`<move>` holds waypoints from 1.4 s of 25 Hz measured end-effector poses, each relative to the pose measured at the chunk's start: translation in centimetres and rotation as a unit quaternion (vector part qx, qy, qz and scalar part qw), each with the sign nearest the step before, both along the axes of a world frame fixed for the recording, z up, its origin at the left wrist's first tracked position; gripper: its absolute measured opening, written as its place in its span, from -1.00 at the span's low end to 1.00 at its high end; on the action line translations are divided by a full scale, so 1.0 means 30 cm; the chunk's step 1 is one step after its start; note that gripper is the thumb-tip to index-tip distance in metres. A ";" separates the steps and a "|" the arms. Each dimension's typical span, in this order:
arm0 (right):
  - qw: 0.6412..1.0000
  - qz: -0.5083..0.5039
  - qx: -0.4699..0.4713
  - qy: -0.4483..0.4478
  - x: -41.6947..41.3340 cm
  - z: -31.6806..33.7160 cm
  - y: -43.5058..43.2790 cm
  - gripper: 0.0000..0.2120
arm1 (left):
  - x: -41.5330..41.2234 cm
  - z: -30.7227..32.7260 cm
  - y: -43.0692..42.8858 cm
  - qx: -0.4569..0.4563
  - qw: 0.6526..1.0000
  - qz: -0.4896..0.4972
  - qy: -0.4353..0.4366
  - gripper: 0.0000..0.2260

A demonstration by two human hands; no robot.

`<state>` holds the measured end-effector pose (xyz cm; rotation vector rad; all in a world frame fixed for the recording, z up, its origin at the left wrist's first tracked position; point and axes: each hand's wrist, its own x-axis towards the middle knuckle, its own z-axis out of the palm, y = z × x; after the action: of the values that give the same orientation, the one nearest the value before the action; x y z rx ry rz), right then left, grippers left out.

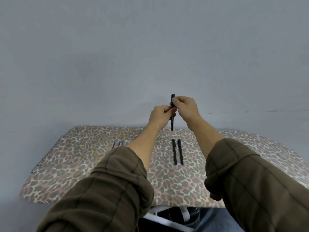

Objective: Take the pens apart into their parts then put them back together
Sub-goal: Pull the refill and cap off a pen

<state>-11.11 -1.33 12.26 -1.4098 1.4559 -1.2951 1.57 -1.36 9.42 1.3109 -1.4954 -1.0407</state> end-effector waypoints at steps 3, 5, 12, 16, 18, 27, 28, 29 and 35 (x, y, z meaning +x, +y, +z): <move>1.000 0.028 -0.001 -0.001 0.034 0.028 -0.001 -0.79 | 0.007 0.032 0.006 -0.023 1.000 -0.005 0.007 -0.83; 1.000 0.017 0.000 0.006 0.035 0.038 -0.011 -0.80 | 0.007 0.045 0.005 -0.029 0.999 -0.013 0.003 -0.84; 0.998 -0.016 0.007 0.057 0.059 0.061 -0.029 -0.84 | -0.020 0.043 0.014 -0.062 0.995 0.028 -0.073 -0.81; 0.995 -0.081 -0.045 0.028 0.001 0.203 -0.078 -0.79 | -0.019 -0.077 0.063 -0.055 0.993 0.050 -0.095 -0.83; 0.996 -0.072 -0.045 0.023 -0.052 0.241 -0.095 -0.76 | -0.010 -0.109 0.052 -0.065 0.990 0.075 -0.096 -0.80; 0.974 -0.109 0.131 0.150 -0.241 -0.116 -0.051 -0.81 | -0.062 -0.113 0.007 -0.038 0.991 0.040 -0.120 -0.80; 0.963 -0.109 0.165 0.185 -0.268 -0.152 -0.044 -0.79 | -0.074 -0.117 0.000 -0.033 0.992 0.037 -0.115 -0.81; 0.950 -0.106 0.196 0.218 -0.295 -0.188 -0.039 -0.77 | -0.087 -0.121 -0.007 -0.028 0.993 0.033 -0.110 -0.81; 0.853 -0.092 0.331 0.392 -0.404 -0.351 -0.060 -0.69 | -0.166 -0.161 -0.055 -0.017 0.992 0.007 -0.124 -0.82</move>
<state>-23.24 -3.12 1.75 -1.3626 2.3215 -0.1673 -3.41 -3.00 4.60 1.4665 -1.6772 -0.8628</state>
